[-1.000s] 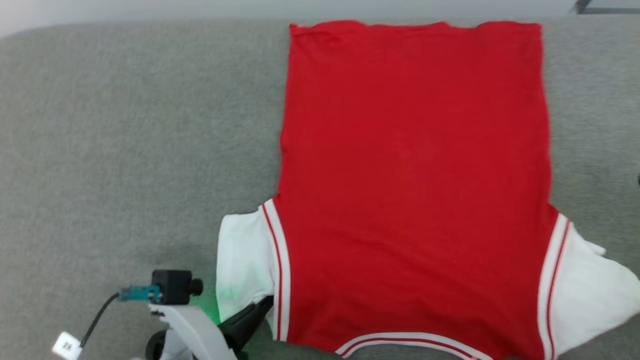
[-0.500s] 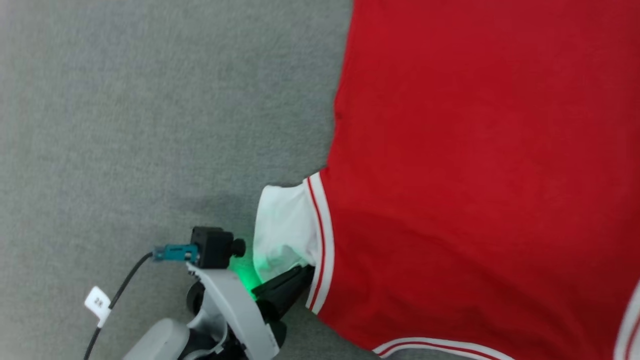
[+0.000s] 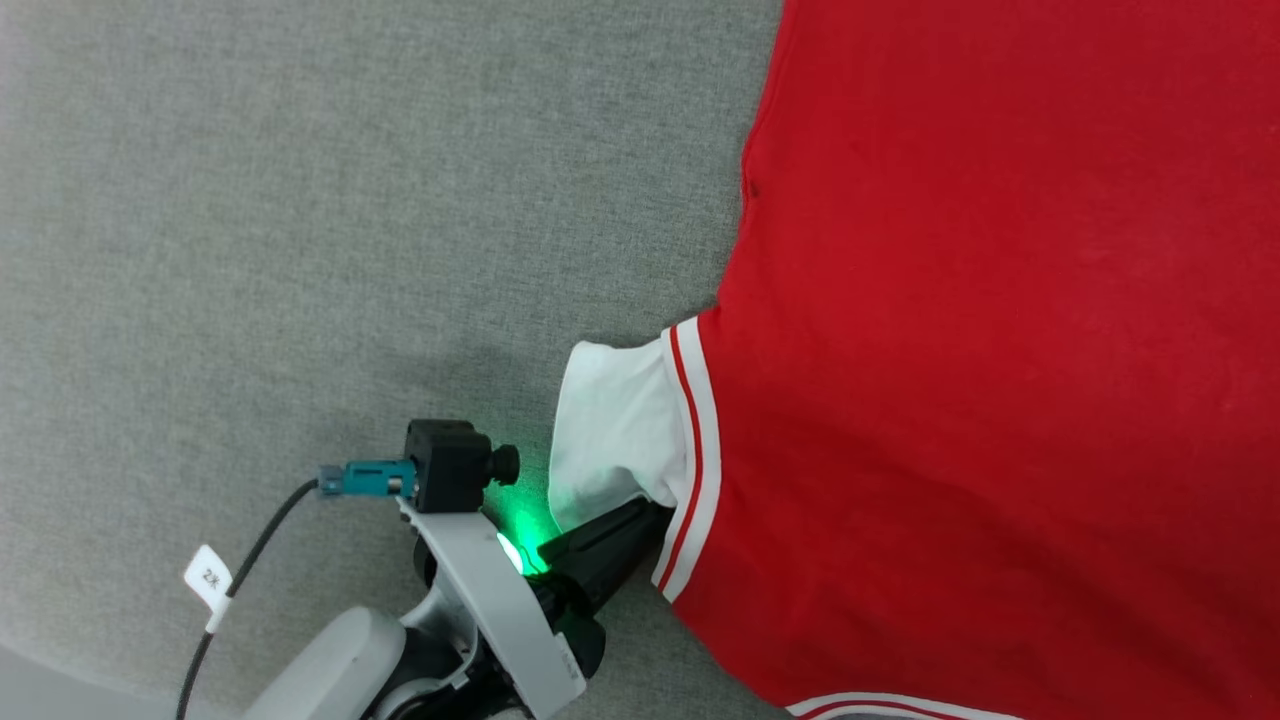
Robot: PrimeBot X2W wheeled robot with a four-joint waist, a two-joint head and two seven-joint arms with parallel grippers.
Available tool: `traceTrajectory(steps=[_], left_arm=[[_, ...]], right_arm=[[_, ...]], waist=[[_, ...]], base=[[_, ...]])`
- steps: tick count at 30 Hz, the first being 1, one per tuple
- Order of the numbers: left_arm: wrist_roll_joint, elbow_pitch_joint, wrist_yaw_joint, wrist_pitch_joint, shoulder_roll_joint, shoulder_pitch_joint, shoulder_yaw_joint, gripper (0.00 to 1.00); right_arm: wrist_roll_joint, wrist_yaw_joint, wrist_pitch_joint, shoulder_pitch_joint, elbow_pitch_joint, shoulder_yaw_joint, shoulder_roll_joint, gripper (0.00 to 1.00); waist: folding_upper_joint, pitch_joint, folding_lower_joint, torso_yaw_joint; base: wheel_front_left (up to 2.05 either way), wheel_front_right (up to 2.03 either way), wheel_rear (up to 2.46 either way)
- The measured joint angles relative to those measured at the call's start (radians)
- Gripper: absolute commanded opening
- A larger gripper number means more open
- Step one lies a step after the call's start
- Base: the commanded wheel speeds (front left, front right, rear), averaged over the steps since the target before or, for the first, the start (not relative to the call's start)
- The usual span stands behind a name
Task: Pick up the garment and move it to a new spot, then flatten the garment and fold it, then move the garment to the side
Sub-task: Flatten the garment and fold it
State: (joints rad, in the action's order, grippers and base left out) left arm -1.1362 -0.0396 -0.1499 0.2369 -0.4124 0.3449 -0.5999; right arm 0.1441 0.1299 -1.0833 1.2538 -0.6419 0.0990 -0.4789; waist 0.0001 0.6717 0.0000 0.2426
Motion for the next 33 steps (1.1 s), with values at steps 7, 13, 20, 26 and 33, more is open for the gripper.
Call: traceTrajectory(steps=[7, 13, 20, 26, 33], left_arm=[[-0.061, 0.021, 0.0, -0.025, 0.005, 0.018, -0.012, 0.0], [-0.099, 0.077, 0.006, -0.08, 0.007, 0.017, -0.015, 0.0], [-0.129, 0.119, 0.01, -0.135, -0.029, -0.037, 0.004, 0.0], [-0.127, 0.132, 0.027, -0.163, -0.075, -0.088, 0.026, 0.0], [-0.125, 0.128, 0.044, -0.187, -0.102, -0.127, 0.048, 0.0]], right_arm=[[0.074, 0.0, 0.11, -0.024, -0.011, 0.029, 0.019, 0.0], [0.265, 0.001, 0.134, -0.215, 0.107, -0.046, -0.062, 0.0], [0.49, 0.001, 0.088, -0.58, 0.378, -0.088, -0.16, 0.0], [0.579, 0.001, 0.033, -0.931, 0.63, -0.023, -0.174, 0.0], [0.589, 0.001, -0.031, -1.294, 0.899, 0.063, -0.062, 0.0]], waist=[[0.0, -0.026, 0.0001, -0.006], [0.0, -0.098, 0.0, -0.02], [0.0, -0.203, 0.0, -0.059], [0.0, -0.281, 0.0, -0.119], [0.0, -0.337, 0.0001, -0.202]], base=[[0.0, 0.0, 0.0], [0.0, 0.0, 0.0], [0.0, 0.0, 0.0], [0.0, 0.0, 0.0], [0.0, 0.0, 0.0]])
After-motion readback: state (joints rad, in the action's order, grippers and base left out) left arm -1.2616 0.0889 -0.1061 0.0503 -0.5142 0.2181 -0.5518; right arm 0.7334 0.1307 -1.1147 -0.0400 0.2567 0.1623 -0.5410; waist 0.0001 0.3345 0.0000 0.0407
